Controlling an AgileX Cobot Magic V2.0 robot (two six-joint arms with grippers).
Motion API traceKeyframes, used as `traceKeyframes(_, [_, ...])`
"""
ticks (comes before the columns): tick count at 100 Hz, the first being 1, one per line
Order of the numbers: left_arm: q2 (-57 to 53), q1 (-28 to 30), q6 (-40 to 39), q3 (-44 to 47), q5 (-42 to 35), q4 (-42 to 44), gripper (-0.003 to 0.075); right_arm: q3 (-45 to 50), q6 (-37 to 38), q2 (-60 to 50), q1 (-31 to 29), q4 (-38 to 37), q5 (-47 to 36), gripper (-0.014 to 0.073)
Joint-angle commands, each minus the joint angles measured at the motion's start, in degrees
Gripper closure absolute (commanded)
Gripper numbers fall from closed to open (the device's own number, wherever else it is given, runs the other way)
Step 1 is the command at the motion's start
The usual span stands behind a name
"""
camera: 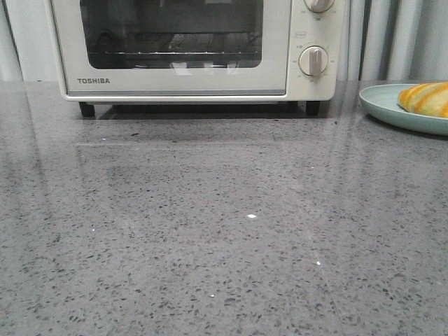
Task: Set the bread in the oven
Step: 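Hook the left gripper onto the silver door handle from above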
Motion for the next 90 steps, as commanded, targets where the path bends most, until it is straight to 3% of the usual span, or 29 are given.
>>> traceKeyframes(1, [-1.70, -0.31, 0.19, -2.04, -5.60, -1.65, 0.0741, -1.92, -0.52, 1.14, 0.16, -0.49, -4.91, 0.0452])
traceKeyframes(79, [2.34, -0.19, 0.19, -2.04, -9.17, -1.40, 0.0741, -1.92, -0.52, 4.36, 0.16, -0.49, -4.55, 0.0452])
traceKeyframes(90, [2.48, -0.19, 0.19, -1.77, -8.65, 1.73, 0.0742, -1.92, -0.52, 4.36, 0.16, -0.49, -4.55, 0.0452])
